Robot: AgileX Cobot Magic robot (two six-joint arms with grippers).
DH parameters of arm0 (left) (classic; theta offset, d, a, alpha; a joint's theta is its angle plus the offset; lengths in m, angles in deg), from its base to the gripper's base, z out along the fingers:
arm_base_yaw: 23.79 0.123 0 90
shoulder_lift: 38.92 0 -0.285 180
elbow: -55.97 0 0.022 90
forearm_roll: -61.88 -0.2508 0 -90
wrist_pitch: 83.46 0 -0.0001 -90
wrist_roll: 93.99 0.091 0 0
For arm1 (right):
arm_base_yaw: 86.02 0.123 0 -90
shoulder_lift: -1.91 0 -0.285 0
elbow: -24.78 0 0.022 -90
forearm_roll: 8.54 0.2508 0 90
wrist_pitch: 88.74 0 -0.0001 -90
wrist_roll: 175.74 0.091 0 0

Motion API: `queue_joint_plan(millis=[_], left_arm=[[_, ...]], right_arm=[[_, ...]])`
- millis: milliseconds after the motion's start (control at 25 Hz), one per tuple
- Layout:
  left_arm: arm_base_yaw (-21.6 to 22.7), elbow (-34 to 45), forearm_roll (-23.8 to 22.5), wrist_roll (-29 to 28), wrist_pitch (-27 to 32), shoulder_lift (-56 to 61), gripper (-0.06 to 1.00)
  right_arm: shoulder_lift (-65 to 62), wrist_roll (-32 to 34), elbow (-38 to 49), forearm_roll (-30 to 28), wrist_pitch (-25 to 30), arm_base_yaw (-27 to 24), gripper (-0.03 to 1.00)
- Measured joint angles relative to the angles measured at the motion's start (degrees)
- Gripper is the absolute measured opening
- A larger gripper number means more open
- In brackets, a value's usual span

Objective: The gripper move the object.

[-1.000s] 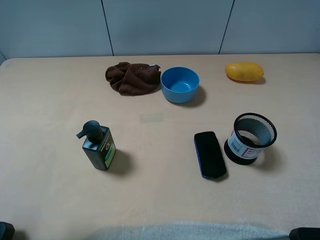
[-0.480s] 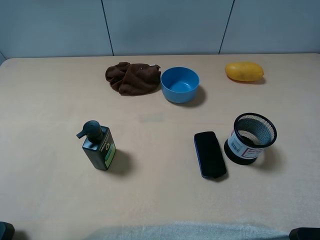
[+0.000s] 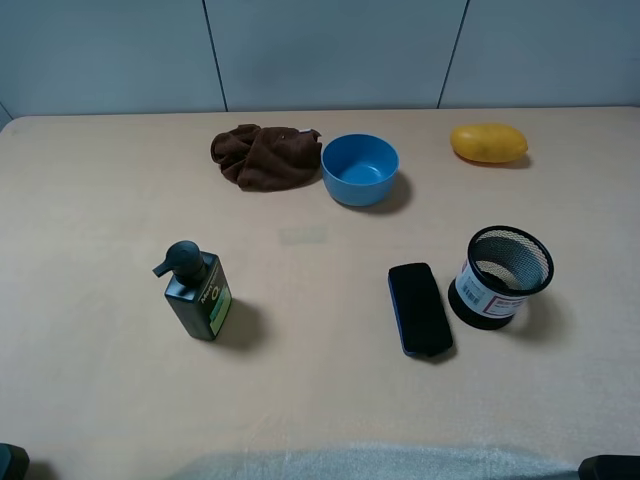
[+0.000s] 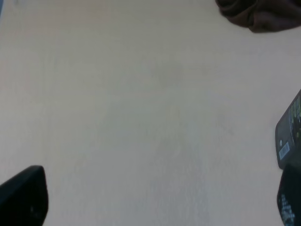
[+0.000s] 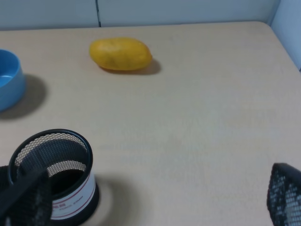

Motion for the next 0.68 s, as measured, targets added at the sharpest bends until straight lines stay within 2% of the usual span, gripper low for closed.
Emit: queue_joint_plan(millis=[680], left_arm=[[0.0, 0.0, 0.0, 0.0, 0.0, 0.0, 0.99]], right_arm=[[0.0, 0.0, 0.0, 0.0, 0.1, 0.0, 0.69]])
